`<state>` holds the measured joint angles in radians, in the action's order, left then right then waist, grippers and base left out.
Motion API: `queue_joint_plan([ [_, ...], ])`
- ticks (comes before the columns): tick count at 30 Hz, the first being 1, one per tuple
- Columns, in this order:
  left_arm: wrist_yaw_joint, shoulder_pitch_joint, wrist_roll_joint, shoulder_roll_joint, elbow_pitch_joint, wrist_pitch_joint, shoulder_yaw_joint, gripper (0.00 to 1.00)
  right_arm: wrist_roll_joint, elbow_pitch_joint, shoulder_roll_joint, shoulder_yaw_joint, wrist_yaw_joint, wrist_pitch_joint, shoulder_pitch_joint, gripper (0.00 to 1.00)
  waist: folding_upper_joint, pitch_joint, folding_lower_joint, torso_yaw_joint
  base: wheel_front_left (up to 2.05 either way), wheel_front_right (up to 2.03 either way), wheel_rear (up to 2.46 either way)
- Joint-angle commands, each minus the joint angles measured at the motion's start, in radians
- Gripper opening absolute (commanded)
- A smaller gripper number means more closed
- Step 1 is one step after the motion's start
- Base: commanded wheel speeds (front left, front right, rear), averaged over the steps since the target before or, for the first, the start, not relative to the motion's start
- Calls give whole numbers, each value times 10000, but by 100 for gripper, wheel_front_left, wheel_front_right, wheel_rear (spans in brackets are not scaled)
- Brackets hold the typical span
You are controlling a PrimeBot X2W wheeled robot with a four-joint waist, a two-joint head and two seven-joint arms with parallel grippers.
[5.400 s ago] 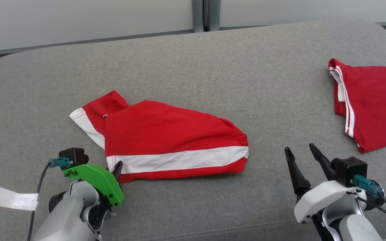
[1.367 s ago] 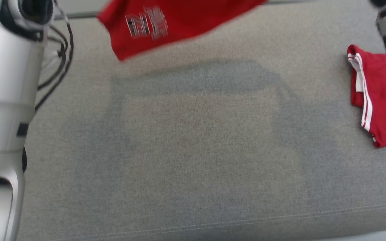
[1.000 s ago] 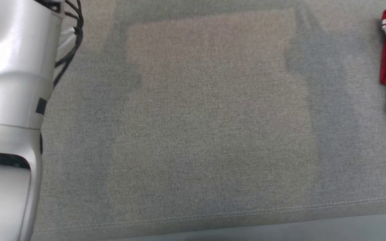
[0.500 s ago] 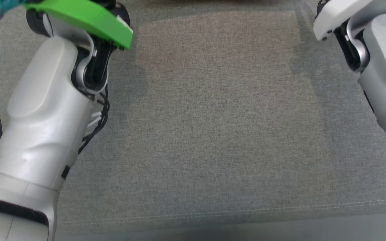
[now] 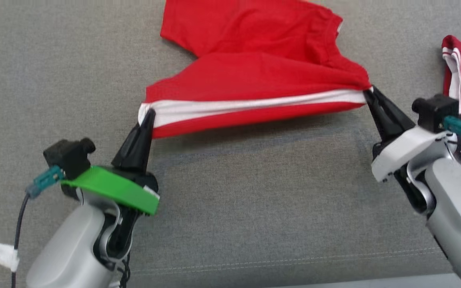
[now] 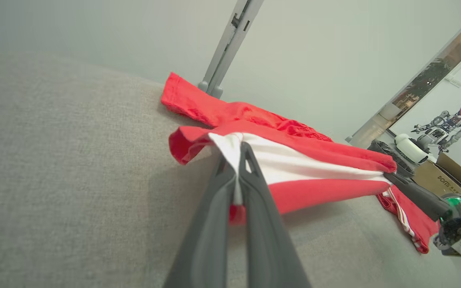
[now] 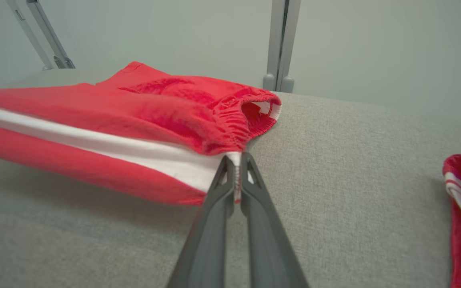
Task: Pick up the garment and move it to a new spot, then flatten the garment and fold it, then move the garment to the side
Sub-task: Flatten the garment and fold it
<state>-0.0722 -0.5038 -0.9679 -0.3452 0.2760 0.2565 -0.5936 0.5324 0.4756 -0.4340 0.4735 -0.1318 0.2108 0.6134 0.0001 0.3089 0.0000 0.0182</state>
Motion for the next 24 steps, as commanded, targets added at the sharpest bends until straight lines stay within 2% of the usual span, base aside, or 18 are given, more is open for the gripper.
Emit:
queue_joint_plan([
  [1, 168, 770, -50, -163, -365, 85, 266, 0, -239, -452, 143, -497, 22, -106, -824, 0, -1, -696, 0, -85, 0, 0, 0],
  [5, 379, 2367, 262, -168, -1262, 119, 972, 0, -1031, -1704, 724, -1732, 25, -463, -2701, 0, -1, -1049, 0, -166, 0, 0, 0],
  [10, 505, 4309, 883, 171, -2207, 116, 2026, 0, -2098, -3396, 1625, -2922, 32, -1220, -4875, 0, -1, -1431, 0, -163, 0, 0, 0],
  [17, 343, 5936, 1559, 716, -2675, 107, 2461, 0, -2828, -5058, 2439, -3612, 29, -2113, -6773, 0, -1, -1689, 0, 19, 0, 0, 0],
  [24, 172, 7147, 2039, 1210, -3160, 107, 2697, 0, -3134, -6293, 2624, -4013, 28, -2823, -8014, 0, -1, -1746, 0, 213, 0, 0, 0],
])
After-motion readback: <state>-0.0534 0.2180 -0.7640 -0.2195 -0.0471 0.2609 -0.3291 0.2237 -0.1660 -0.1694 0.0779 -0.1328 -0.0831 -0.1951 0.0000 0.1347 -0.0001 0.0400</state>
